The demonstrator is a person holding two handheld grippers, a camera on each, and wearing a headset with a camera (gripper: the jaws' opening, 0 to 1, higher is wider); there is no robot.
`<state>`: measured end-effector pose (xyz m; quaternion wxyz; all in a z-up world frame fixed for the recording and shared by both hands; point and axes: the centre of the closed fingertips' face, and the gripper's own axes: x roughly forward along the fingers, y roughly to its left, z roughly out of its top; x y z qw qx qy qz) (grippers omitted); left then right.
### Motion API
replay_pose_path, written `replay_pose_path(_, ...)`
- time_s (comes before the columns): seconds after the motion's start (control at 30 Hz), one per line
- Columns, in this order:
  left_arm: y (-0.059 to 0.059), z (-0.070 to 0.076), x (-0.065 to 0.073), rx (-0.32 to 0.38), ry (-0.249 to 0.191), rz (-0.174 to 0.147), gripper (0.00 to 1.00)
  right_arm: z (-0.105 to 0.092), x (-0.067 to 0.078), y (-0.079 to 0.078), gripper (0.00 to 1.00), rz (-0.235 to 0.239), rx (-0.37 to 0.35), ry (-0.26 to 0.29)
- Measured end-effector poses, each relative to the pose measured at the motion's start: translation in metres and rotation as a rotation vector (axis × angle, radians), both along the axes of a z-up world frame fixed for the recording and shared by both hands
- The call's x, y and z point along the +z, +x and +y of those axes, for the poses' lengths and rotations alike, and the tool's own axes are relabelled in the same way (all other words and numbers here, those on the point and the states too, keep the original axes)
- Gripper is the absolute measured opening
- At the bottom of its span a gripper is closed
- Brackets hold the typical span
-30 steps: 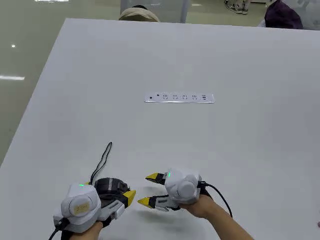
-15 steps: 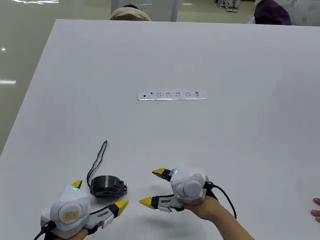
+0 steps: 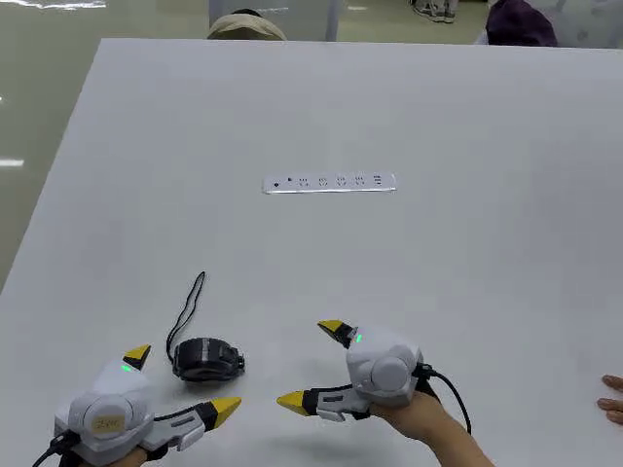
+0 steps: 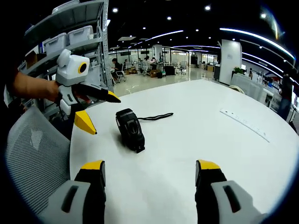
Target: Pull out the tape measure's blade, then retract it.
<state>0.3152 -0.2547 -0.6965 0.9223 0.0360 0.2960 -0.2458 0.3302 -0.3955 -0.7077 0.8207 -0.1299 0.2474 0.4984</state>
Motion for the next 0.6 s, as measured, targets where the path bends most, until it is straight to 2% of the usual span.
replay_pose_path(0.1,-0.001,0.005,0.002,0.007,0.0,-0.003,0.95,-0.006,0.002,-0.003,0.83,-0.007,-0.014,-0.009)
replay_pose_path(0.37,-0.008,0.008,0.01,-0.018,-0.002,-0.013,0.99,-0.02,0.012,-0.006,0.93,-0.013,-0.071,0.009)
replay_pose_path(0.6,-0.012,0.011,0.013,-0.022,-0.004,-0.017,0.99,-0.033,0.015,-0.009,0.96,-0.006,-0.097,0.017)
